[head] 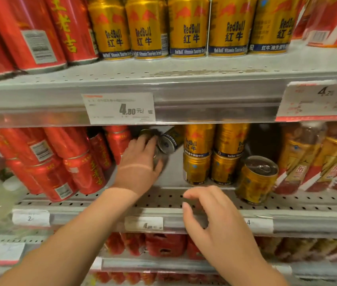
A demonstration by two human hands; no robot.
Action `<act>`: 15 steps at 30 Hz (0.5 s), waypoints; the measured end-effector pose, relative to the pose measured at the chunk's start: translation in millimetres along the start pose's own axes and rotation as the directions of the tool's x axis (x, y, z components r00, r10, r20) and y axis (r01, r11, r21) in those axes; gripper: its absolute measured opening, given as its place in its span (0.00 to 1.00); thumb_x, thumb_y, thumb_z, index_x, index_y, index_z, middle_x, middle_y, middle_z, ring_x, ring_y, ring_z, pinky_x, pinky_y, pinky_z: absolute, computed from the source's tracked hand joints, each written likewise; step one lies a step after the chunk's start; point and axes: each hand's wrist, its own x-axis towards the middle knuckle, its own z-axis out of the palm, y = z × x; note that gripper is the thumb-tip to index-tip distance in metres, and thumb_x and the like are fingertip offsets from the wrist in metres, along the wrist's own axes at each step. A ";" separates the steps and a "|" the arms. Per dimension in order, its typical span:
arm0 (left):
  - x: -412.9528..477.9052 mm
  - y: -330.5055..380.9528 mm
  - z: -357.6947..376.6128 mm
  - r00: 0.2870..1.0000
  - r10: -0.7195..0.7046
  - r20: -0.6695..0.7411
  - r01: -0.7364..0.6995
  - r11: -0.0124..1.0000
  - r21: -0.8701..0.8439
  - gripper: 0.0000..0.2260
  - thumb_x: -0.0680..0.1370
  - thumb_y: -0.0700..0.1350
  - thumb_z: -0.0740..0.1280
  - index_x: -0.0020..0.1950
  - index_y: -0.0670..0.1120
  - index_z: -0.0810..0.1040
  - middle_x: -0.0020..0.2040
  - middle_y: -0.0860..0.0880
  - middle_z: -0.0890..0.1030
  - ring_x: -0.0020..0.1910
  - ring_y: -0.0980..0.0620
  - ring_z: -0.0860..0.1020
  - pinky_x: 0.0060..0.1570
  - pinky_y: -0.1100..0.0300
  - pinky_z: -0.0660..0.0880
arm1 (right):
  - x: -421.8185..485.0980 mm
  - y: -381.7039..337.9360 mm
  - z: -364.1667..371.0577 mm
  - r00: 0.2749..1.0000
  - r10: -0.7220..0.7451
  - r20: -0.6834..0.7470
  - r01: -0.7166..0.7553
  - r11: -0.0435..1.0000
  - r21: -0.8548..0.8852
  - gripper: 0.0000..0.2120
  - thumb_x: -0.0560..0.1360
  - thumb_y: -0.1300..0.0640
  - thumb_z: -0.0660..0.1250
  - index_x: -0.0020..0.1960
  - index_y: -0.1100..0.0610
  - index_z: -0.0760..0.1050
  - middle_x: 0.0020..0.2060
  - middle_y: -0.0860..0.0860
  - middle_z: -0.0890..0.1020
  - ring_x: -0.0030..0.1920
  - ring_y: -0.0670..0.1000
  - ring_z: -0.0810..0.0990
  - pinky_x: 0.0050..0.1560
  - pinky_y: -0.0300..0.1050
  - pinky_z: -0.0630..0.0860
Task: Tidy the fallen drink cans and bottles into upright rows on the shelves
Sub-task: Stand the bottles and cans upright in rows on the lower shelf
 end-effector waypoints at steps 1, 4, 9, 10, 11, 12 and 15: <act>4.1 -4.4 4.7 0.999 0.036 0.033 -0.039 0.996 0.083 0.28 0.81 0.55 0.63 0.78 0.44 0.65 0.75 0.43 0.67 0.69 0.42 0.67 0.68 0.48 0.67 | 7.4 -3.3 13.5 1.000 0.010 -0.003 -0.010 1.000 -0.010 0.09 0.79 0.41 0.57 0.53 0.41 0.73 0.45 0.37 0.73 0.49 0.40 0.73 0.45 0.33 0.71; 5.5 -15.4 15.2 0.993 0.088 0.078 -0.101 0.976 0.193 0.31 0.81 0.58 0.59 0.80 0.46 0.59 0.79 0.44 0.62 0.74 0.43 0.63 0.72 0.50 0.62 | 31.9 -15.6 47.5 0.998 0.058 -0.020 -0.060 0.993 -0.106 0.12 0.78 0.43 0.59 0.38 0.44 0.64 0.33 0.41 0.70 0.37 0.46 0.72 0.31 0.37 0.65; -16.9 -28.4 2.1 0.986 0.151 0.067 -0.153 0.988 0.018 0.26 0.79 0.52 0.62 0.77 0.47 0.67 0.75 0.47 0.68 0.72 0.44 0.66 0.70 0.50 0.65 | 70.5 -35.2 78.0 0.990 0.058 -0.125 -0.066 0.996 -0.065 0.14 0.80 0.56 0.60 0.65 0.53 0.76 0.58 0.54 0.77 0.57 0.55 0.77 0.55 0.48 0.76; -22.8 -31.9 -3.5 0.986 0.155 0.052 -0.155 0.988 -0.017 0.24 0.79 0.51 0.64 0.74 0.47 0.70 0.73 0.46 0.70 0.70 0.44 0.68 0.68 0.49 0.68 | 81.5 -37.8 78.5 0.987 0.084 -0.136 -0.095 0.993 -0.073 0.17 0.81 0.57 0.59 0.68 0.54 0.74 0.62 0.56 0.76 0.60 0.57 0.77 0.58 0.50 0.75; -28.5 -36.4 -8.5 0.987 0.156 0.042 -0.154 0.987 -0.048 0.22 0.79 0.50 0.66 0.72 0.46 0.72 0.71 0.46 0.72 0.67 0.43 0.70 0.66 0.49 0.70 | 92.6 -38.6 79.6 0.986 0.120 -0.118 -0.129 0.989 -0.073 0.19 0.81 0.57 0.59 0.71 0.52 0.71 0.65 0.57 0.74 0.62 0.58 0.75 0.60 0.51 0.74; -33.2 -41.9 -12.8 0.988 0.150 0.044 -0.146 0.987 -0.072 0.21 0.78 0.49 0.67 0.70 0.46 0.73 0.69 0.46 0.73 0.65 0.43 0.72 0.64 0.49 0.71 | 102.2 -40.6 79.5 0.984 0.158 -0.084 -0.164 0.984 -0.074 0.21 0.81 0.57 0.59 0.73 0.50 0.68 0.68 0.56 0.71 0.65 0.58 0.74 0.63 0.50 0.73; -41.1 -57.8 -19.7 0.996 0.080 0.045 -0.073 0.986 -0.152 0.20 0.79 0.48 0.68 0.69 0.46 0.73 0.66 0.47 0.73 0.62 0.43 0.73 0.62 0.49 0.72 | 126.0 -39.2 82.8 0.981 0.133 -0.143 -0.159 0.967 -0.197 0.23 0.81 0.54 0.61 0.75 0.52 0.65 0.70 0.56 0.69 0.67 0.58 0.70 0.66 0.51 0.69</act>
